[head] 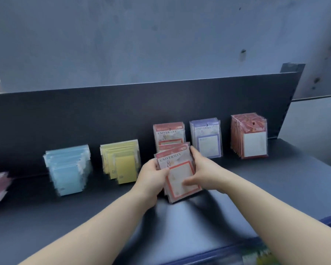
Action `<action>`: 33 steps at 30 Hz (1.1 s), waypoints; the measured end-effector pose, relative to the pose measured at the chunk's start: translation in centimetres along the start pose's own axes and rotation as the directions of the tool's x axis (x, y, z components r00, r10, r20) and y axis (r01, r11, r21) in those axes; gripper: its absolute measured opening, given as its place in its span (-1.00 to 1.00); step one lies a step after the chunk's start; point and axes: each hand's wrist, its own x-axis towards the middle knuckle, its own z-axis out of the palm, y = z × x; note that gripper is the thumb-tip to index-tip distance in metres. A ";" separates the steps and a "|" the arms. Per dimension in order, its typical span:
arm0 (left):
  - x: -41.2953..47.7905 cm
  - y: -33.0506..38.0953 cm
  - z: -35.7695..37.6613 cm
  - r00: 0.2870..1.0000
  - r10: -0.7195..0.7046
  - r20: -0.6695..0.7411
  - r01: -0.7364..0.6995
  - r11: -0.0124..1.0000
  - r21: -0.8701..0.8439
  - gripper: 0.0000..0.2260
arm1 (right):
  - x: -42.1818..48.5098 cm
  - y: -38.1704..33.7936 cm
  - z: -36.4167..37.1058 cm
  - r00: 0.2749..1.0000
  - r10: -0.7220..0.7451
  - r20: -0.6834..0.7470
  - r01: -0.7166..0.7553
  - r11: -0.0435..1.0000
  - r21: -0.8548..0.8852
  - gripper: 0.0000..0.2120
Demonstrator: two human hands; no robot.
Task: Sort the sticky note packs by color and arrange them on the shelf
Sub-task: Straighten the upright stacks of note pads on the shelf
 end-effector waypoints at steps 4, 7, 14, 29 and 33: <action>2.7 1.1 0.6 0.960 0.252 -0.122 -0.241 0.965 0.101 -0.72 | 2.4 -0.9 -0.8 0.957 -0.163 -0.240 0.155 0.987 -0.052 -0.14; 4.9 1.2 0.6 0.924 0.329 -0.196 -0.261 0.915 0.307 -0.74 | 4.3 -0.7 -0.3 0.925 -0.190 -0.328 0.190 0.981 -0.034 -0.28; 4.5 -2.1 1.0 0.973 0.084 -0.215 0.045 0.845 0.533 -0.42 | 6.6 2.5 3.0 0.941 -0.116 -0.318 0.099 0.993 -0.068 -0.36; 1.4 -0.6 -0.5 0.971 0.240 0.016 -0.157 0.582 0.798 -0.43 | 4.8 0.2 3.6 0.724 -0.514 -0.461 0.288 0.832 -0.475 -0.25; -2.0 0.9 -4.0 0.924 0.370 0.100 -0.242 0.360 0.901 -0.52 | 3.8 -2.6 4.4 0.626 -0.737 -0.255 0.464 0.615 -0.637 -0.48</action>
